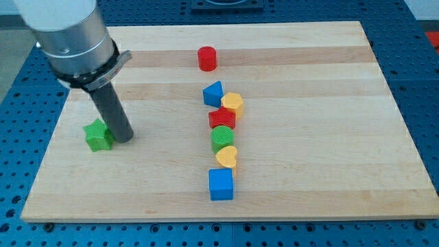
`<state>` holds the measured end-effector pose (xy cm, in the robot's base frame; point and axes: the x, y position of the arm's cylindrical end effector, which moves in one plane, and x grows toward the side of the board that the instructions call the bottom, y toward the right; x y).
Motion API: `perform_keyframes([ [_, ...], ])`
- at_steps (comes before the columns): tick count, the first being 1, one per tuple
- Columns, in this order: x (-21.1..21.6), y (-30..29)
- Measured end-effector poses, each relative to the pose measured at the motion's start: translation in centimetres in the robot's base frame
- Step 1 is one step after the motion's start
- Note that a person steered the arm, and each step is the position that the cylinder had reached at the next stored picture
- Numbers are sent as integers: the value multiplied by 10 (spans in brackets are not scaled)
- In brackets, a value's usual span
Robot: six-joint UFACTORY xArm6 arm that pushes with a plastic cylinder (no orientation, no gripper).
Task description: Push the green star towards the bottom left
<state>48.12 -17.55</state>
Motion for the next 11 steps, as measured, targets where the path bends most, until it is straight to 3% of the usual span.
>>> perform_keyframes([
  [2,-28,-26],
  [4,40,-65],
  [7,11,-9],
  [9,56,0],
  [11,83,-41],
])
